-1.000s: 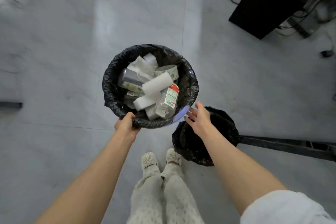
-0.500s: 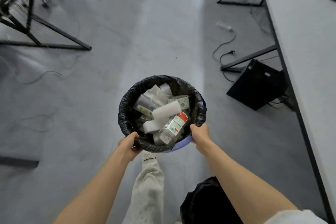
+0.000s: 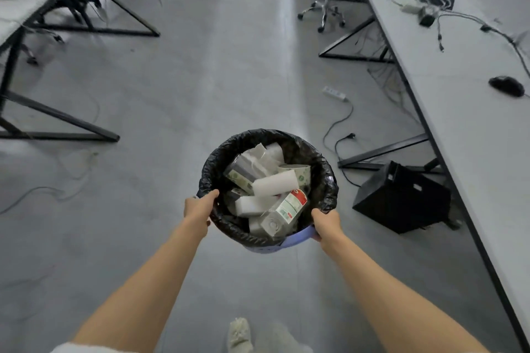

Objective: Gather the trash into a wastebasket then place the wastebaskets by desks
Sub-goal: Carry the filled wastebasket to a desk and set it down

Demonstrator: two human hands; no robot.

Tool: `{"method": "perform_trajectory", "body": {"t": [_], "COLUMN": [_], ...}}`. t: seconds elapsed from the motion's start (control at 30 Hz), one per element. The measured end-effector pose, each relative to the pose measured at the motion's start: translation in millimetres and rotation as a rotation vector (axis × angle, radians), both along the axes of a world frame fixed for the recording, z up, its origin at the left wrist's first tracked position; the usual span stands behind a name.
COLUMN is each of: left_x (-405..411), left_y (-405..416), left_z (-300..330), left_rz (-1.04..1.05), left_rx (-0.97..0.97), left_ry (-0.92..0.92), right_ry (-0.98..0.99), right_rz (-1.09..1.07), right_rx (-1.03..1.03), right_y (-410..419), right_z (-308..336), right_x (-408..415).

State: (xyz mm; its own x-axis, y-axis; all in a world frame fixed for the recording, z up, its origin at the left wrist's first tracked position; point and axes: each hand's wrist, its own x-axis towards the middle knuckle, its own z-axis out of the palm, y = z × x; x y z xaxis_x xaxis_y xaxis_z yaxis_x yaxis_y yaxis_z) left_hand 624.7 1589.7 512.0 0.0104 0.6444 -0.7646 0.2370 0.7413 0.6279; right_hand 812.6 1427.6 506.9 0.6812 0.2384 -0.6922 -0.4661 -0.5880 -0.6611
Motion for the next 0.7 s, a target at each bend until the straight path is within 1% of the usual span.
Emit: {"method": "perform_trajectory", "body": {"t": [0.1,0.23,0.33,0.43,0.53,0.6,0.7], "left_x": [35,101,157,217,281,305,339], "left_y": [57,134,191,250,321,357,419], "left_z": [12,19,29,44,58,65,62], "left_rz": [-0.072,-0.139,-0.163,-0.113,-0.109,-0.134,-0.115], "left_rx": [0.136,0.245,0.214,0.193,0.200,0.206,0.189], "left_ry": [0.095,0.028,0.001,-0.006,-0.006,0.006,0.015], "right_ry": [-0.006,-0.025,-0.008,-0.011,-0.014,-0.027,-0.016], "right_rz": [-0.021,-0.037,-0.007,0.002,-0.013,-0.007,0.027], "right_rx": [0.064,0.077,0.090,0.135,0.146,0.153,0.170], "right_y": [43,109,160,218,293,330,393], "right_z": [15,16,17,27,40,50,58], "right_x": [37,102,160,222,289,317,363]}}
